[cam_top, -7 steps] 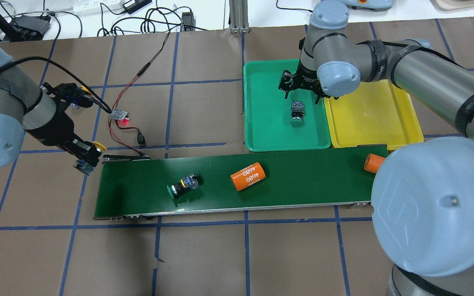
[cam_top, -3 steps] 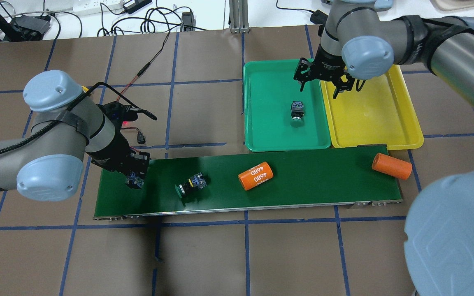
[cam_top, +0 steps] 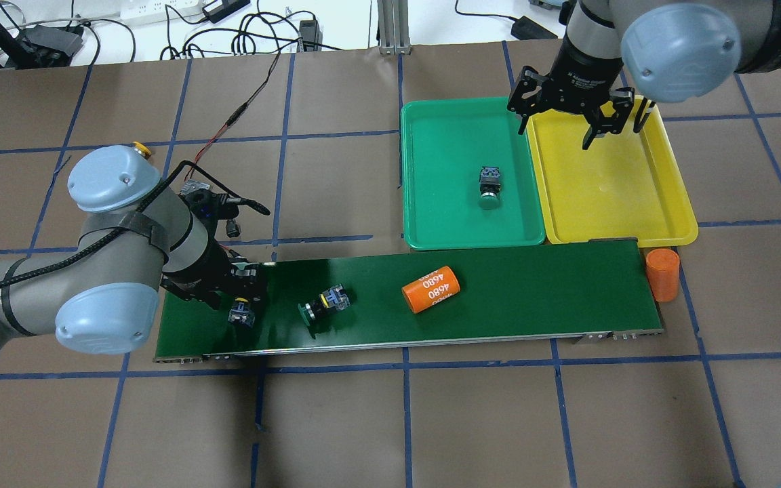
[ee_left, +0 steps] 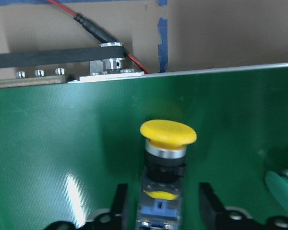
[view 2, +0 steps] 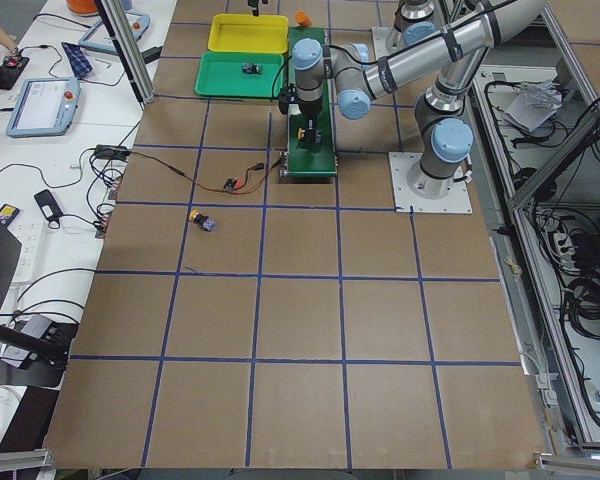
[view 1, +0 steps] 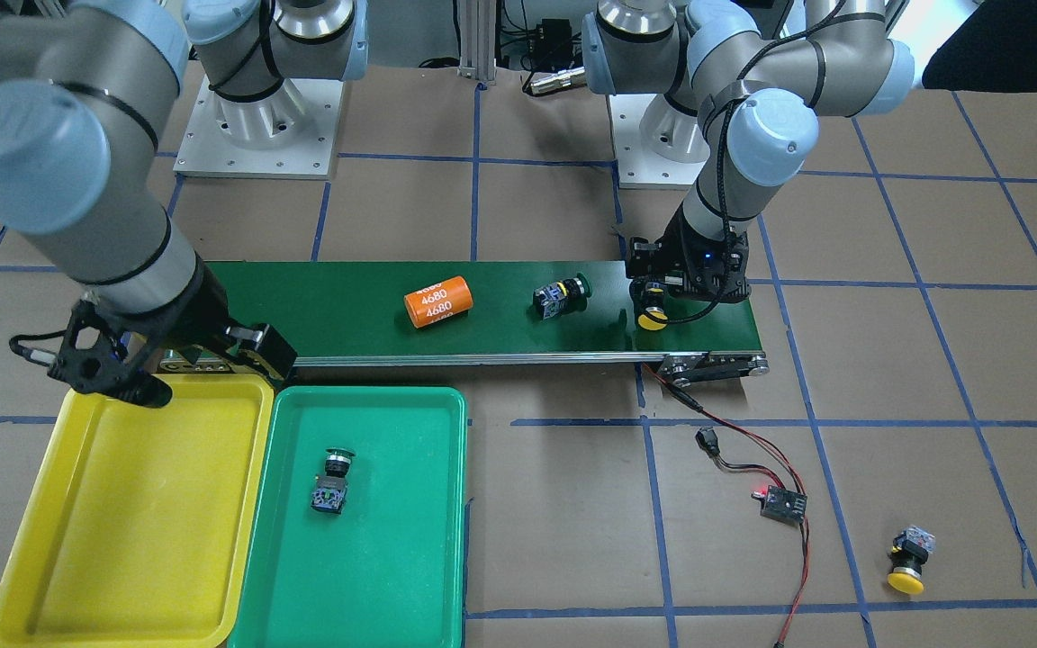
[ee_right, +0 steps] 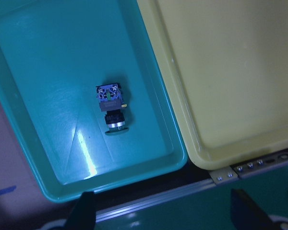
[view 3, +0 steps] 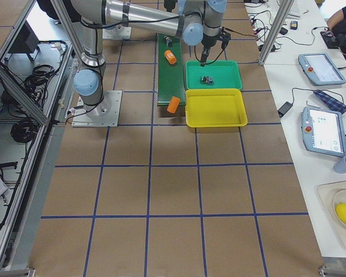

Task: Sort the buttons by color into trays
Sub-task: 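Release yellow button on belt, grasp another yellow-capped button with left gripper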

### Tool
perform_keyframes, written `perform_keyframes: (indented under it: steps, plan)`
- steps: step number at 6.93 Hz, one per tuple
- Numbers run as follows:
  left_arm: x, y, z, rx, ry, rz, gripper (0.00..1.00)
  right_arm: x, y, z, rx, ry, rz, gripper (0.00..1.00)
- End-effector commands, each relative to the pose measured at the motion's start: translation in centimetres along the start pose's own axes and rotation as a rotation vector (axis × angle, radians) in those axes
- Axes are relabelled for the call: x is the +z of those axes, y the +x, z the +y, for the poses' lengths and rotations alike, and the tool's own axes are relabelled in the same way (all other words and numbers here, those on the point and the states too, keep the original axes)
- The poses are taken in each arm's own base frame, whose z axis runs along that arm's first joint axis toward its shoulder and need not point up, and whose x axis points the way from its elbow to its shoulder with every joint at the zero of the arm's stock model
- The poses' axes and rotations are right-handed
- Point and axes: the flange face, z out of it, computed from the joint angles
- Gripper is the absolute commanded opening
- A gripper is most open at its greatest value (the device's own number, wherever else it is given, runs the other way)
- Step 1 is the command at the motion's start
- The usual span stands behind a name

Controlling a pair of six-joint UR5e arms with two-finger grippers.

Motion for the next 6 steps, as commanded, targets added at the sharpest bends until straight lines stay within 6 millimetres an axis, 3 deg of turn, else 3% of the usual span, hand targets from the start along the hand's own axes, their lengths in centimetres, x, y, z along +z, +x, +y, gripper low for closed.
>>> perform_keyframes:
  steps: [1,2,3,4,6]
  plan:
    - [-4.7,-0.9,-2.8,0.004,0.102,-0.018,1.00,-4.8,1.3,5.7,0.088,-0.009,-0.002,1.00]
    - [-8.2,-2.8,-6.2,-0.011,0.087,-0.019,1.00,-2.4,1.7,6.6,0.173,-0.045,0.007,1.00]
    - [-9.2,-7.6,-11.0,-0.023,0.096,-0.020,1.00,-1.7,2.0,7.5,0.195,-0.057,0.011,1.00]
    - [-9.2,-13.7,-15.6,-0.070,0.105,-0.018,1.00,-1.7,2.1,7.9,0.195,-0.058,0.013,1.00]
    - [-7.6,-23.6,-24.7,0.027,0.110,-0.076,1.00,-3.1,2.4,9.0,0.221,-0.039,0.007,1.00]
